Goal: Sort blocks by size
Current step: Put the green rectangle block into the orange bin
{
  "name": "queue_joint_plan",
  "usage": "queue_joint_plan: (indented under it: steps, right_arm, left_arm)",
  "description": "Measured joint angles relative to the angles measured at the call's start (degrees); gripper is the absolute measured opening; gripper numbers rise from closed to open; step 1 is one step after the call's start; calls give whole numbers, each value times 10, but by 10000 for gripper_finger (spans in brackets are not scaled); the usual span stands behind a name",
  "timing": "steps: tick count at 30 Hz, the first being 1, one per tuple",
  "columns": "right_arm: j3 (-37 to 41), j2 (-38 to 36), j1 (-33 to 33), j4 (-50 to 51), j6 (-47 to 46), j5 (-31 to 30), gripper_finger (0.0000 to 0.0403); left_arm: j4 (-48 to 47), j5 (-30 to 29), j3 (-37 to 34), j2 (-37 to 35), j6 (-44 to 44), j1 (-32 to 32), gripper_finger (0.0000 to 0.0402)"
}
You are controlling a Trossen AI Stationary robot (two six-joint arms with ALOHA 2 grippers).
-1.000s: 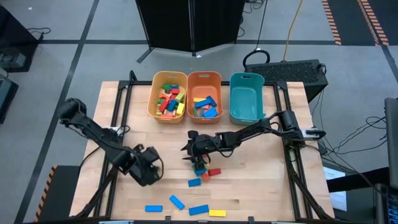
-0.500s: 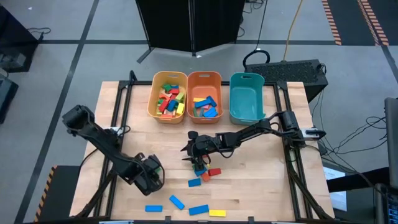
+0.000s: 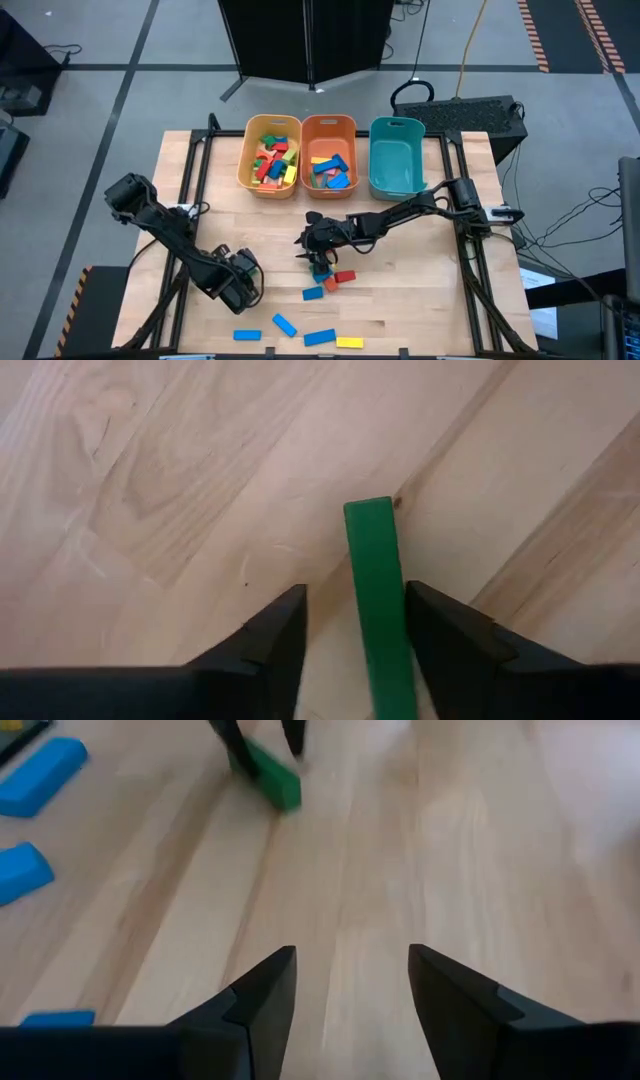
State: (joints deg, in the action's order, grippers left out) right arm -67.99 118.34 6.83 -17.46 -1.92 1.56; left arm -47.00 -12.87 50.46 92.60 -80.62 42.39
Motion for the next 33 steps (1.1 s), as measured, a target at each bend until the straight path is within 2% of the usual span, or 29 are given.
queue_joint_plan:
  steps: [6,11,15,24,28,33]
  right_arm:
    - [0,0,1,61,-47,0,180]
    - [0,0,8,69,-64,-16,180]
    - [0,0,22,70,-64,-48,180]
    - [0,0,31,71,-80,-50,180]
    - [0,0,34,74,-89,-55,180]
    - [0,-23,49,118,-90,-123,180]
  left_arm:
    - [1,-4,0,0,1,0,82]
    - [15,-19,-12,-3,19,0,47]
    - [21,-36,-20,-3,20,0,57]
    - [43,-37,-33,0,52,-5,130]
    - [54,-36,-48,0,60,-17,126]
    - [56,-34,-48,0,77,-29,77]
